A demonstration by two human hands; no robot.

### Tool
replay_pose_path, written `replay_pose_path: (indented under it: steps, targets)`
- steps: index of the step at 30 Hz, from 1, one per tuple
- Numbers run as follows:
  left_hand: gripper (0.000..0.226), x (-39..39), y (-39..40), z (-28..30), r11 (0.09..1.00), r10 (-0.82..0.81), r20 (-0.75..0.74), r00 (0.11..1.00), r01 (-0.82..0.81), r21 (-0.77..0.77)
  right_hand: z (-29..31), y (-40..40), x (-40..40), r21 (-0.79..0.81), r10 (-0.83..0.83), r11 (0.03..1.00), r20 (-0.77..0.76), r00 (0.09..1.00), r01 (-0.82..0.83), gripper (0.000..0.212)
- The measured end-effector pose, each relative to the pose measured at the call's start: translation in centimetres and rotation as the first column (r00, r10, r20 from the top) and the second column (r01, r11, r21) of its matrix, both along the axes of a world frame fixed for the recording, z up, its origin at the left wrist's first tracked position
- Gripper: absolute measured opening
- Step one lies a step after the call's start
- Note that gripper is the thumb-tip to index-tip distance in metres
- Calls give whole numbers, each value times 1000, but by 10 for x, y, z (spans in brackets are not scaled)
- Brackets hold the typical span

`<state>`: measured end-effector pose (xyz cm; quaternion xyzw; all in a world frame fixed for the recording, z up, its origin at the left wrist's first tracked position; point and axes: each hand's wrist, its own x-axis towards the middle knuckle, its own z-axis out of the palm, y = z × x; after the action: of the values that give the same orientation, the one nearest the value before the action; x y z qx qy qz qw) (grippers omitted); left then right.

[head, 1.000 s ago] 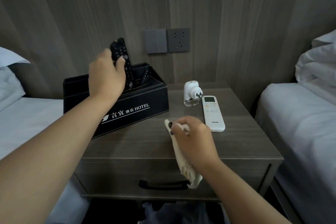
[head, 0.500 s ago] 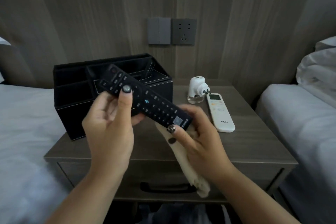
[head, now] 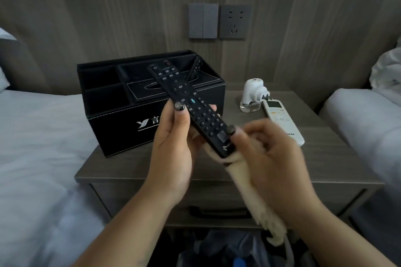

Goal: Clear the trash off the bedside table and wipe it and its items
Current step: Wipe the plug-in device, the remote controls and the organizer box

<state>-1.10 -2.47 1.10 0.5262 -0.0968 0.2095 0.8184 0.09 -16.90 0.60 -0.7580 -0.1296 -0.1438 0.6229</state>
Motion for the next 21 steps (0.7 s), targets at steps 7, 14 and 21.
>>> replay_pose_path:
  steps: [7, 14, 21]
  targets:
    - [56, -9, -3, 2, 999, -8, -188, 982, 0, -40, 24, 5, -9, 141, -222, 971, 222, 949, 194, 13]
    - [63, -20, -12, 5, 996, 2, -270, 963, -26, -84, 9, 28, -25, -152, 91, 987, 331, 939, -42, 25]
    - [65, -14, 4, 11, 974, -27, -265, 964, -34, -225, -5, 29, -39, -210, 197, 973, 551, 811, -94, 14]
